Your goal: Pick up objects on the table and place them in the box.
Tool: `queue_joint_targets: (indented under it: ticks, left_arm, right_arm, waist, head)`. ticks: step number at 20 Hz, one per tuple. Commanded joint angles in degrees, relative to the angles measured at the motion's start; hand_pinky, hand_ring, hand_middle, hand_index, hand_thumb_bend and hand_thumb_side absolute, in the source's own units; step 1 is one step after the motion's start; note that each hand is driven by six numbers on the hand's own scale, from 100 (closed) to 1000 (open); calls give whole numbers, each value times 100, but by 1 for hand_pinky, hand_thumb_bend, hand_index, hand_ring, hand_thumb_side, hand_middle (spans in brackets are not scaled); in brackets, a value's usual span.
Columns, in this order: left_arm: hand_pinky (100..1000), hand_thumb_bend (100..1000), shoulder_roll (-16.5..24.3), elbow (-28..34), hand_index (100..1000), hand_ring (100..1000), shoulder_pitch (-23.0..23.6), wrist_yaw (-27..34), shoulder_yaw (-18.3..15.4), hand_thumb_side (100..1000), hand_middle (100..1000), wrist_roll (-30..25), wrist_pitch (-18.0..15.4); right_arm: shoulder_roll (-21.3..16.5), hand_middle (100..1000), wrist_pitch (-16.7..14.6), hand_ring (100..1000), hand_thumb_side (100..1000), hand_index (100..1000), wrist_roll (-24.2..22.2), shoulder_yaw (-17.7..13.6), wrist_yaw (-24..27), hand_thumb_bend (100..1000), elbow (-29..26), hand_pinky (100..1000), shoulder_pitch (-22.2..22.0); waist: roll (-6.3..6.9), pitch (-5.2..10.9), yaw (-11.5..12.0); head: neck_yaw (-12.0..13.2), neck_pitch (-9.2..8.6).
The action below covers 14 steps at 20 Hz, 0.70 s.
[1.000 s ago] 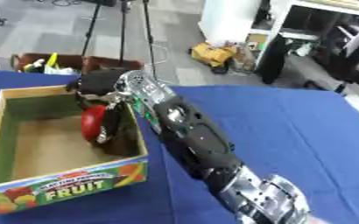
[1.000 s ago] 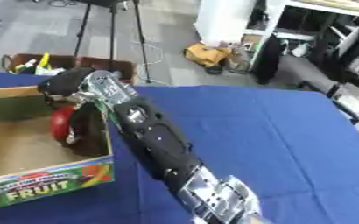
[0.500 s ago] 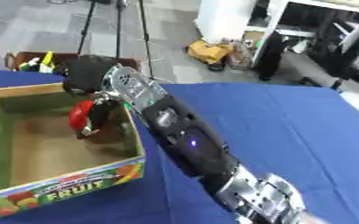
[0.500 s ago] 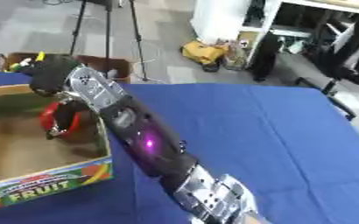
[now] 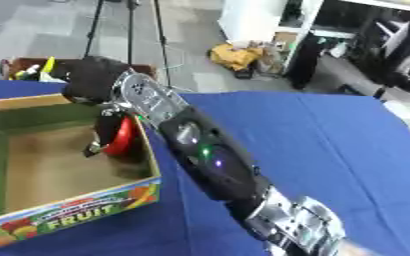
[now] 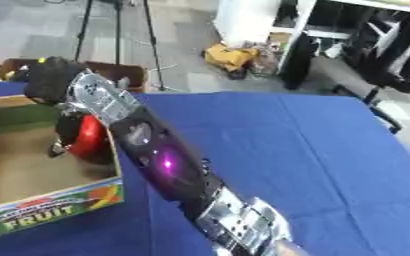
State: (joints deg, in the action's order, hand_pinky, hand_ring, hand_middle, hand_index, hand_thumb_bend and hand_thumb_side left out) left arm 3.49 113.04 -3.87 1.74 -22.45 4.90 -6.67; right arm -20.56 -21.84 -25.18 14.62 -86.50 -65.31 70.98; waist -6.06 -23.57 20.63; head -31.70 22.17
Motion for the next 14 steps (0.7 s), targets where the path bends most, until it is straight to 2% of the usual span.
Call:
queue_joint_targets:
  ticks: [1, 7, 11, 12, 14]
  left_arm:
    - [307, 100, 65, 87, 472, 265, 19, 23, -12, 817, 425, -14, 11]
    - [308, 100, 92, 95, 472, 266, 45, 47, -22, 816, 426, -5, 45]
    - [308, 100, 94, 98, 472, 266, 72, 57, -30, 816, 427, 1, 54]
    - [309, 100, 96, 99, 473, 266, 80, 58, -35, 815, 427, 6, 54]
    - [309, 100, 96, 102, 473, 266, 93, 61, -42, 815, 427, 15, 55]
  right_arm:
    - [-153, 986, 26, 995, 664, 745, -135, -118, 467, 759, -408, 830, 66]
    - [-363, 974, 257, 982, 672, 753, -613, -217, 1422, 825, -1121, 825, -97]
    - [-490, 942, 502, 958, 689, 755, -722, -341, 1996, 837, -1547, 807, -228]
    - [-538, 928, 586, 946, 709, 754, -712, -381, 2159, 829, -1675, 795, -275]
    - [-622, 874, 815, 899, 828, 751, -587, -494, 2541, 716, -1958, 754, -376]
  waist:
    - [81, 189, -29]
    - [131, 291, -150]
    - [172, 335, -222]
    - [184, 347, -248]
    - [209, 368, -302]
  head:
    - [55, 45]
    - [220, 153]
    - [276, 188]
    - [291, 193]
    - [330, 191]
